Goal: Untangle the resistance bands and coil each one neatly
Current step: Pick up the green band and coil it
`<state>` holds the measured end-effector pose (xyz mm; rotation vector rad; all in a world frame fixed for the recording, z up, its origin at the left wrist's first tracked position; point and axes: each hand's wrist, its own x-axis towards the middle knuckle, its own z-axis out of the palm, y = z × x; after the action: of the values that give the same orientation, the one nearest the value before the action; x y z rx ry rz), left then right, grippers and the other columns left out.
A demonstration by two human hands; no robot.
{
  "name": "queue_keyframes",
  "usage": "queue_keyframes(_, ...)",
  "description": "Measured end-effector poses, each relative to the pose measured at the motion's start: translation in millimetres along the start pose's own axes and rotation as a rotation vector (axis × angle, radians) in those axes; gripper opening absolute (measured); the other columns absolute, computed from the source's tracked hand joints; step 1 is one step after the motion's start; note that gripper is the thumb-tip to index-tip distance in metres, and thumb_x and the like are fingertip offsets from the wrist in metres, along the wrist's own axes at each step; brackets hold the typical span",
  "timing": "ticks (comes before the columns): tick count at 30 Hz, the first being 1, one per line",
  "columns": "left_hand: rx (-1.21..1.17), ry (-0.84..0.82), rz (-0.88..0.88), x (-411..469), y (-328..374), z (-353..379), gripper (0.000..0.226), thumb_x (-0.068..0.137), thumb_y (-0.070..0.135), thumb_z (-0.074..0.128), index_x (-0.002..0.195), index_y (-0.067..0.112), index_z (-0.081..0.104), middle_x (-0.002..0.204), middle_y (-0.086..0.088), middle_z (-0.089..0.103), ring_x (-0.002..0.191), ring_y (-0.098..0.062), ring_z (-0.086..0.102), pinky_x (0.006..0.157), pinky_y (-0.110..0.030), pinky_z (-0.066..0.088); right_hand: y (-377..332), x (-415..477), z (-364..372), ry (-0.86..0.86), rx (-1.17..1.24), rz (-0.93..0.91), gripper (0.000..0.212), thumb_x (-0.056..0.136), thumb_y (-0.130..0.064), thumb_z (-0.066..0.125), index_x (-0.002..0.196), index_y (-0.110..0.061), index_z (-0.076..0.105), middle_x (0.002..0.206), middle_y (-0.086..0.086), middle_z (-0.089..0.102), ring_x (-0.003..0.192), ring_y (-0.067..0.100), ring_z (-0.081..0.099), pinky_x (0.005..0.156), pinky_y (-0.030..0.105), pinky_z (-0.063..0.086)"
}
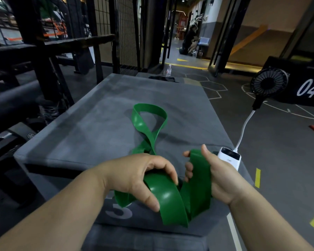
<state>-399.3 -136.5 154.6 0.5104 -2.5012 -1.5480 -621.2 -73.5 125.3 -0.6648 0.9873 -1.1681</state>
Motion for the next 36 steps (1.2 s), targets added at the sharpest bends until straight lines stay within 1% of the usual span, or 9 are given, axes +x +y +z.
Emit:
queue_keyframes(4,-0.012,0.143,0.049,10.1,1.7,11.1,0.052,0.061,0.017,0.083,0.107,0.031,0.064,0.106,0.020,0.062,0.105,-0.001,0.059,0.089,-0.017,0.044,14.7,-5.7,17.6,-0.317,-0.124,0.126,0.088,0.078,-0.079,0.036,0.115,-0.007,0.070,0.115,0.015,0.069,0.105,0.027,0.067,0.083,0.031,0.055)
queue_keyframes(7,-0.102,0.208,0.060,12.2,-1.0,10.8,0.044,0.067,0.015,0.082,0.106,0.028,0.065,0.105,0.010,0.063,0.099,-0.014,0.064,0.086,-0.027,0.052,22.8,-6.7,24.3,-0.438,-0.114,0.172,0.097,0.058,-0.087,0.058,0.118,-0.011,0.070,0.098,0.017,0.071,0.084,0.032,0.068,0.079,0.040,0.056)
queue_keyframes(10,-0.265,0.239,0.050,15.4,-7.1,12.0,0.041,0.071,0.026,0.080,0.109,0.027,0.064,0.107,-0.003,0.066,0.099,-0.028,0.065,0.088,-0.040,0.054,24.4,-4.7,21.8,-0.490,-0.077,0.112,0.064,0.063,-0.068,0.076,0.098,-0.016,0.075,0.079,0.012,0.067,0.068,0.028,0.067,0.069,0.038,0.056)
queue_keyframes(14,-0.196,0.305,0.050,21.1,-16.3,14.9,0.056,0.065,0.061,0.071,0.115,0.039,0.058,0.110,0.019,0.055,0.095,-0.005,0.059,0.090,-0.031,0.048,24.2,-4.5,19.2,-0.538,-0.044,0.078,0.032,0.074,-0.041,0.080,0.087,-0.013,0.070,0.070,0.007,0.064,0.059,0.022,0.064,0.063,0.033,0.050)
queue_keyframes(16,-0.249,0.287,0.040,22.4,-17.1,17.6,0.074,0.060,0.075,0.068,0.121,0.035,0.053,0.106,0.007,0.059,0.086,-0.003,0.059,0.084,-0.027,0.047,23.9,-3.6,18.4,-0.584,0.006,0.075,0.026,0.083,-0.035,0.072,0.092,-0.010,0.067,0.072,0.006,0.063,0.061,0.021,0.062,0.064,0.032,0.048)
queue_keyframes(19,-0.287,0.233,0.058,22.8,-13.3,22.1,0.085,0.062,0.078,0.062,0.116,0.013,0.053,0.079,0.004,0.066,0.070,0.001,0.060,0.071,-0.013,0.045,22.8,-3.6,19.1,-0.681,0.035,0.081,0.023,0.090,-0.026,0.063,0.102,-0.006,0.063,0.079,0.007,0.063,0.068,0.020,0.060,0.068,0.032,0.043)
queue_keyframes(26,-0.450,0.345,0.070,29.6,-15.4,33.5,0.069,0.061,0.081,0.060,0.094,0.020,0.058,0.066,0.004,0.063,0.064,-0.011,0.057,0.060,-0.019,0.048,20.8,-3.9,15.3,-0.801,-0.045,0.028,0.028,0.090,-0.026,0.061,0.110,-0.007,0.061,0.090,0.006,0.066,0.087,0.023,0.060,0.085,0.046,0.039)
queue_keyframes(33,-0.486,0.377,0.005,37.2,-20.7,35.7,0.062,0.056,0.087,0.058,0.086,0.033,0.063,0.077,0.008,0.063,0.079,-0.011,0.060,0.082,-0.038,0.047,8.7,-5.5,12.5,-0.785,0.061,0.028,0.024,0.094,-0.020,0.054,0.110,-0.002,0.052,0.083,0.004,0.059,0.078,0.021,0.057,0.086,0.042,0.046)
queue_keyframes(36,-0.557,0.424,-0.008,39.6,-20.4,36.0,0.058,0.062,0.084,0.057,0.084,0.031,0.061,0.073,0.004,0.064,0.077,-0.019,0.061,0.080,-0.046,0.048,9.1,-3.7,10.0,-0.805,0.090,0.028,0.033,0.092,-0.016,0.055,0.119,0.002,0.048,0.091,0.008,0.060,0.086,0.024,0.058,0.089,0.044,0.046)
